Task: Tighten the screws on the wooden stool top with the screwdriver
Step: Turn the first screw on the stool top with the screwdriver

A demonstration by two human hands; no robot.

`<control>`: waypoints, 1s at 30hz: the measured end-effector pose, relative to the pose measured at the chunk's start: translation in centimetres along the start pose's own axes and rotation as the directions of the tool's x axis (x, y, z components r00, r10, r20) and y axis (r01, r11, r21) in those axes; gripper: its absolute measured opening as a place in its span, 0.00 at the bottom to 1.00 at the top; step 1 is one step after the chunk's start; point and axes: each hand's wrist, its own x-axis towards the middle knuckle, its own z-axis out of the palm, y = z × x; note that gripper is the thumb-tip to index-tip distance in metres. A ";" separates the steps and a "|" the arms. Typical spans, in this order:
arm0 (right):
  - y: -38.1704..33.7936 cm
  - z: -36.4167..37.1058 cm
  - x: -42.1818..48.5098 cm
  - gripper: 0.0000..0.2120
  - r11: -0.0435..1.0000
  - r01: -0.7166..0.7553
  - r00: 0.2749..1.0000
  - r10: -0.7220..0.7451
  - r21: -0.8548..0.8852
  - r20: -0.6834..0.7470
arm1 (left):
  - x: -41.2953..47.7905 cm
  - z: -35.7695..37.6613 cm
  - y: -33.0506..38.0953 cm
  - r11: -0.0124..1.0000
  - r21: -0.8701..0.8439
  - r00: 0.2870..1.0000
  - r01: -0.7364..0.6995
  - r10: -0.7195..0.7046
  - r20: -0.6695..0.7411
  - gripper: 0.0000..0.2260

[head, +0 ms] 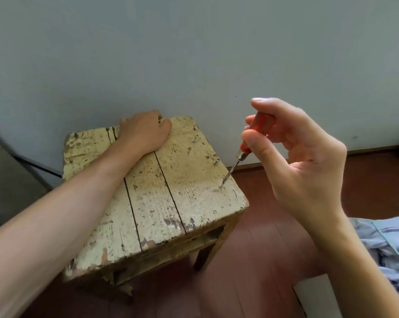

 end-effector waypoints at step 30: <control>0.1 -1.2 -0.9 0.22 0.995 -0.086 0.996 0.084 0.057 0.038 | -0.1 -0.5 -0.1 0.999 -0.050 0.999 -0.012 0.013 0.035 0.21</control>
